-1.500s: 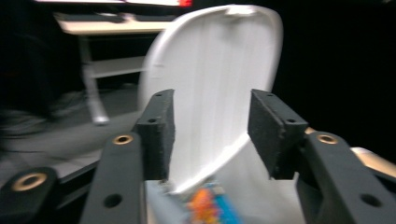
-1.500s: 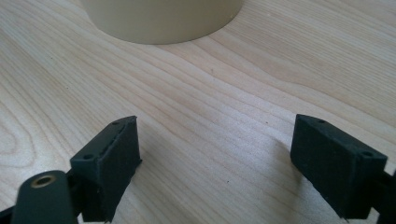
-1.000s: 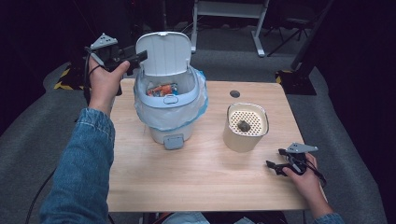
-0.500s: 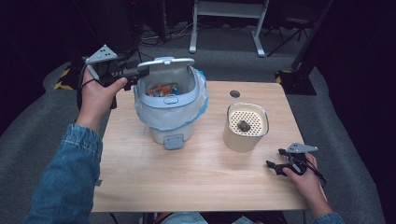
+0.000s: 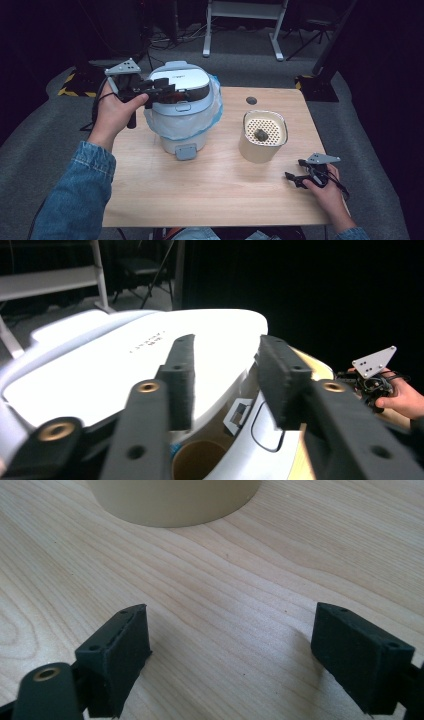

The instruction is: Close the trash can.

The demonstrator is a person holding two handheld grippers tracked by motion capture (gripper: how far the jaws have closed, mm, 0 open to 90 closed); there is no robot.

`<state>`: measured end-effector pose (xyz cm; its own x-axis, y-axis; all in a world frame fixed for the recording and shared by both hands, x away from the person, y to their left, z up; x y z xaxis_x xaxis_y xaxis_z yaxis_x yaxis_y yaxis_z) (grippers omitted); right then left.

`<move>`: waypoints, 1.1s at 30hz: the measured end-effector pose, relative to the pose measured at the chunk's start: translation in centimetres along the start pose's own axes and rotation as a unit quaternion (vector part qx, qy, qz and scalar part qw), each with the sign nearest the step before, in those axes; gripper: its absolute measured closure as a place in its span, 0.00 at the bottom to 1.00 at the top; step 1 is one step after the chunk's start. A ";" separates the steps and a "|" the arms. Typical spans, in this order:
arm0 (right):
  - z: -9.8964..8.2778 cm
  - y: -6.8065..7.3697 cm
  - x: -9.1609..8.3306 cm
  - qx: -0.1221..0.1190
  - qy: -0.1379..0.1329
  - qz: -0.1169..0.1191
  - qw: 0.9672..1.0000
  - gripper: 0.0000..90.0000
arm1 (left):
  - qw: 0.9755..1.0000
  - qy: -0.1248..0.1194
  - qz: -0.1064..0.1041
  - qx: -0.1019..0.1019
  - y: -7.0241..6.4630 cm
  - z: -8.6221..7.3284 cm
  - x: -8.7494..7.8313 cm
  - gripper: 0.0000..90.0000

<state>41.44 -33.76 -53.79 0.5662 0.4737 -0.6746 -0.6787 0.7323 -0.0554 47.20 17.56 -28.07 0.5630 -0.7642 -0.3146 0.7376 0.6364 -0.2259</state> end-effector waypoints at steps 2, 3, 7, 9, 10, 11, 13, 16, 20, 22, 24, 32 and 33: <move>0.0 0.0 0.0 0.000 0.000 0.000 1.000 0.18 | 1.000 0.015 0.005 -0.006 -0.2 -0.2 0.4 0.77; 0.0 0.0 0.0 0.000 0.000 0.000 1.000 0.18 | 1.000 0.020 0.010 -0.012 -0.3 -0.3 0.7 0.82; 0.0 0.0 0.0 0.001 0.000 0.001 1.000 0.18 | 0.999 0.032 0.036 -0.007 0.0 -0.6 1.4 0.89; 0.0 0.0 0.0 0.001 0.000 0.001 1.000 0.18 | 0.997 0.042 0.058 0.000 0.2 -0.8 1.7 0.93; 0.0 0.0 0.0 0.001 0.000 0.001 1.000 0.18 | 0.997 0.045 0.063 0.000 0.2 -0.9 1.8 0.94; 0.0 0.0 0.0 0.001 0.000 0.001 1.000 0.18 | 0.996 0.055 0.070 0.005 0.2 -1.1 2.0 0.95; 0.0 0.0 0.0 0.001 0.000 0.001 1.000 0.17 | 0.995 0.058 0.078 0.015 0.1 -1.3 2.3 0.97; 0.0 0.0 0.0 0.000 0.000 0.002 1.000 0.17 | 0.996 0.057 0.071 0.012 -0.2 -1.3 2.6 0.99; 0.0 0.0 0.0 0.000 0.000 0.002 1.000 0.17 | 0.995 0.055 0.074 0.034 -0.5 -1.4 2.9 1.00; 0.0 0.0 0.0 0.000 0.000 0.002 1.000 0.17 | 0.993 0.057 0.086 0.057 -0.7 -1.4 3.1 1.00; 0.0 0.0 0.0 0.000 0.000 0.002 1.000 0.17 | 0.993 0.058 0.087 0.061 -0.7 -1.4 3.2 1.00; 0.0 0.0 0.0 0.000 0.000 0.002 1.000 0.17 | 0.993 0.057 0.090 0.055 -0.8 -1.5 3.2 1.00; 0.0 0.0 0.0 0.000 0.000 0.002 1.000 0.17 | 0.993 0.057 0.093 0.054 -0.9 -1.5 3.2 1.00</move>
<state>41.45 -33.77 -53.80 0.5639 0.4767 -0.6744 -0.6807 0.7307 -0.0526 47.80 14.72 -30.30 0.6515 -0.6141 -0.4454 0.6644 0.7453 -0.0557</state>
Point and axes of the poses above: each handheld gripper's, and its own axes: x roughly forward along the jaws, z roughly out of its top, y roughly to its left, the point moved 5 cm from there along x, roughly forward along the jaws, and after that the axes turned 4 degrees about -x, right-handed, at the moved point
